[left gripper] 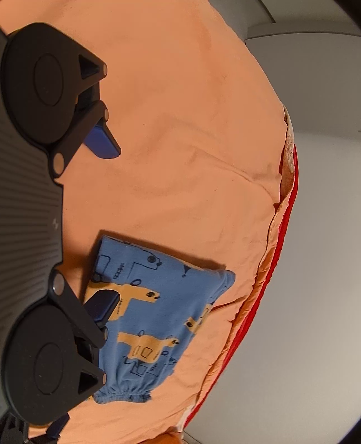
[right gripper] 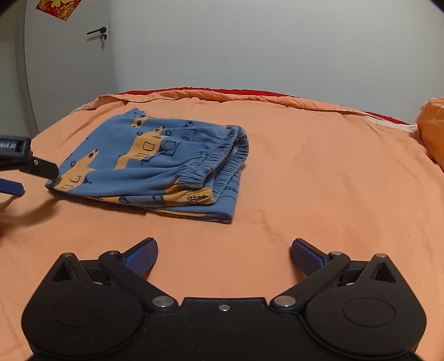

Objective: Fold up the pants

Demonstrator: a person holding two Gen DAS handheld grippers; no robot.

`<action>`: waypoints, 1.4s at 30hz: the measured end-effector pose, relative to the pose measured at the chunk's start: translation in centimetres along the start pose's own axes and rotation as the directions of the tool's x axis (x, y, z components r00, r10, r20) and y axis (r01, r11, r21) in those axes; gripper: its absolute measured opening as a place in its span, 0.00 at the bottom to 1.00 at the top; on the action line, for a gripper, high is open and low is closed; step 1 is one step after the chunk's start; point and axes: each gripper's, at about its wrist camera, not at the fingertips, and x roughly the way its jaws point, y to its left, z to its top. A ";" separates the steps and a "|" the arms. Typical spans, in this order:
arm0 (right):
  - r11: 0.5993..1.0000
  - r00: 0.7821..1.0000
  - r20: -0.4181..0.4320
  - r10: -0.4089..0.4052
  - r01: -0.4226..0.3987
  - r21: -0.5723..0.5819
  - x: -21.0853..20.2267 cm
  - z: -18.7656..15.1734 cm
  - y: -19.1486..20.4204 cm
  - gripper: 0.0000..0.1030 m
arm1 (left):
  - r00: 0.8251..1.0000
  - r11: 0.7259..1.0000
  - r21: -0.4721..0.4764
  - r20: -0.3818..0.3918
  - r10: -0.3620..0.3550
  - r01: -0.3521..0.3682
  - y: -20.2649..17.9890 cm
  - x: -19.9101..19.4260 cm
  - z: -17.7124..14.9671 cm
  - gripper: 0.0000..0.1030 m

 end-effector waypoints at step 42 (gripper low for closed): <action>0.828 0.862 0.126 0.490 -0.506 0.243 9.9 7.5 -6.8 1.00 | 0.932 0.934 0.139 0.110 -0.346 0.330 -0.7 4.4 -0.4 1.00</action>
